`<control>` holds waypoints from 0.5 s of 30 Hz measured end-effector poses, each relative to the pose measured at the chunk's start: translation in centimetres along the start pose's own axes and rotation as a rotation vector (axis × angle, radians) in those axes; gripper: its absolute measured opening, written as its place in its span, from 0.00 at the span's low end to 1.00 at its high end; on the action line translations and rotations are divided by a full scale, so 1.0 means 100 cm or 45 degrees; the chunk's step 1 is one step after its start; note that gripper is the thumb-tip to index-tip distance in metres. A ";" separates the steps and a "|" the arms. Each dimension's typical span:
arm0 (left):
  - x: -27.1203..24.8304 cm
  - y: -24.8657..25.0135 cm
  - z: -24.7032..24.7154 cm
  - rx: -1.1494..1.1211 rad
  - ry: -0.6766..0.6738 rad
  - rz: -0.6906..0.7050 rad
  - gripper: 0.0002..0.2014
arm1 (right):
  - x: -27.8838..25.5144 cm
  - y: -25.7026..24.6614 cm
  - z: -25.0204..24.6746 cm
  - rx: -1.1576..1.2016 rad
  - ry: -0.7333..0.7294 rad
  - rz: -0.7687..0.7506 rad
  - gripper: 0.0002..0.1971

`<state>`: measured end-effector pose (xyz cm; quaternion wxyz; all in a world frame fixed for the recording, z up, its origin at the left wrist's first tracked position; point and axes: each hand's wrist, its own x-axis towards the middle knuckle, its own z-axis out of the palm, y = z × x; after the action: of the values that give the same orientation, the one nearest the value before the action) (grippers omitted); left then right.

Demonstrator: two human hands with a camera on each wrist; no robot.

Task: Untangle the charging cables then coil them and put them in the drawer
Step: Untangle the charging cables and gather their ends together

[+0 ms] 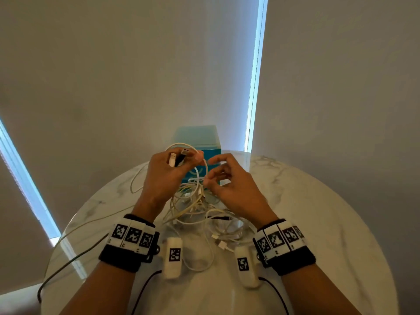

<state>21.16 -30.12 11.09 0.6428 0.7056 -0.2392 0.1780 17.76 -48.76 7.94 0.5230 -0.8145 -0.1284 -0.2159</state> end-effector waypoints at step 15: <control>0.008 -0.031 -0.013 0.674 -0.167 -0.130 0.15 | 0.008 0.008 -0.014 0.231 0.566 0.045 0.09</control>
<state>23.64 -28.74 9.13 0.4272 0.8703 -0.1895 0.1557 18.47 -50.33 8.20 0.6130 -0.6988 -0.0146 -0.3684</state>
